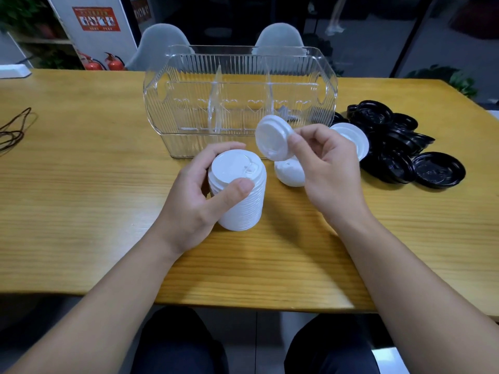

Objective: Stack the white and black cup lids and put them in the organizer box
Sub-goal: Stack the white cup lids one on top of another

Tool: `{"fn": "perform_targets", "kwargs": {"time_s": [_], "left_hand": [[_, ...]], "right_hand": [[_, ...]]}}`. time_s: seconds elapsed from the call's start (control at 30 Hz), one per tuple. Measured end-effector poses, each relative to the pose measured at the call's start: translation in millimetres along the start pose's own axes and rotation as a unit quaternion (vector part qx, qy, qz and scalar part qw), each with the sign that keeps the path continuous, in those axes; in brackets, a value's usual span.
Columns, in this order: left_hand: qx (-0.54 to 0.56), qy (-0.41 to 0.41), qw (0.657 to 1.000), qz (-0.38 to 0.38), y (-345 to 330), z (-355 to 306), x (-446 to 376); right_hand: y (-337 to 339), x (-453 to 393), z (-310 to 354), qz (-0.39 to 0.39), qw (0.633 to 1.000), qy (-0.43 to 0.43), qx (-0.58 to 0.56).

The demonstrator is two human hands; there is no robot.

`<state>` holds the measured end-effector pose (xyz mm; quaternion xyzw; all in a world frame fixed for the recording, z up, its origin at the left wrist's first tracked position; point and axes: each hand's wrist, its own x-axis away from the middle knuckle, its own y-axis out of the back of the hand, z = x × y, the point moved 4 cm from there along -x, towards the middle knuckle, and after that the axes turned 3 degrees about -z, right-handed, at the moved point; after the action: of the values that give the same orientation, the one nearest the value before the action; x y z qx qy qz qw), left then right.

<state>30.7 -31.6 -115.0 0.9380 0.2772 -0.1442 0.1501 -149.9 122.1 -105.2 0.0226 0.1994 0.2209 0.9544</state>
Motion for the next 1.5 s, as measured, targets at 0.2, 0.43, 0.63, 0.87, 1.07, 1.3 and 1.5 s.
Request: {"fn": "perform_targets", "kwargs": {"time_s": [0.2, 0.43, 0.63, 0.87, 1.07, 1.3, 1.5], "left_hand": [[-0.009, -0.013, 1.000, -0.008, -3, 2, 3], [-0.056, -0.056, 0.997, -0.010, -8, -1, 5], [-0.092, -0.110, 0.989, -0.018, -8, -10, 7], [-0.106, -0.103, 0.989, -0.016, -12, -13, 8], [-0.055, -0.087, 0.994, -0.042, -10, -12, 7], [-0.045, -0.058, 0.997, -0.039, -10, -9, 5], [-0.030, -0.007, 0.999, -0.026, -12, -5, 7]], "right_hand": [[9, -2, 4, 0.004, 0.978, -0.089, -0.189], [-1, 1, 8, 0.109, 0.911, -0.204, -0.340], [-11, 10, 12, 0.150, 0.917, -0.197, -0.313], [-11, 15, 12, 0.111, 0.957, -0.138, -0.229], [-6, 21, 30, 0.106, 0.992, 0.028, -0.067], [-15, 36, 40, 0.168, 0.974, 0.145, 0.053], [-15, 36, 36, 0.166, 0.976, 0.137, 0.044]]}}
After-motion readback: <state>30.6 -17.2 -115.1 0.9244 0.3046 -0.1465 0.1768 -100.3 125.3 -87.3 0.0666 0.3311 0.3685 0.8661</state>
